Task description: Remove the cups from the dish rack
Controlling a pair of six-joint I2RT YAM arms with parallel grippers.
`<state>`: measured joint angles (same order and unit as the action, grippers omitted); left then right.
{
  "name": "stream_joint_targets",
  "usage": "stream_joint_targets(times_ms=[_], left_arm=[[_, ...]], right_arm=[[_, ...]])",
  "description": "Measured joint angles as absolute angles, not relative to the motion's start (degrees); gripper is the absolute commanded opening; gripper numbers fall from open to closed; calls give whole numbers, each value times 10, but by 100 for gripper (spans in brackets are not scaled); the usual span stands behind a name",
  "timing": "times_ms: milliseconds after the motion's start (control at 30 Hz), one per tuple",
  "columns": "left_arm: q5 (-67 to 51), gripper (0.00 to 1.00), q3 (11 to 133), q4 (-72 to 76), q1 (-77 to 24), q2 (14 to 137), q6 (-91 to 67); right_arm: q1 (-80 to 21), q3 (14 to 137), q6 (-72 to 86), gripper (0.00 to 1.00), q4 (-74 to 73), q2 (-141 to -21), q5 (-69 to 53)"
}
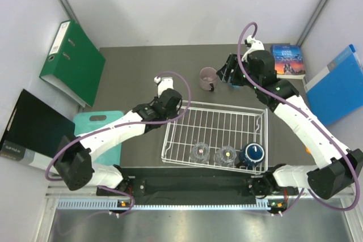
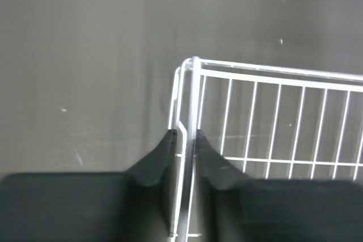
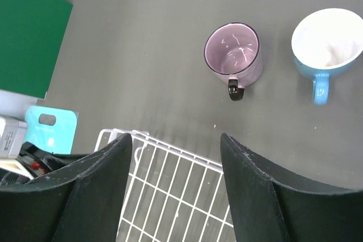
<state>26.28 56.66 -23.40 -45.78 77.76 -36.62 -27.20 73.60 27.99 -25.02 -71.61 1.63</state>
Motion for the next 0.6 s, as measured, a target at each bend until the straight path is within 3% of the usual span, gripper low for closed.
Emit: stream_joint_targets(times_ms=[267,600], left_arm=[[277,0,561,-250,-449,786,-332],[172,0,547,-242,-393,763,-363]], right_arm=[[-272,745,275,63,-249,-727,16],[-272,755,274,63,-249,-739,17]])
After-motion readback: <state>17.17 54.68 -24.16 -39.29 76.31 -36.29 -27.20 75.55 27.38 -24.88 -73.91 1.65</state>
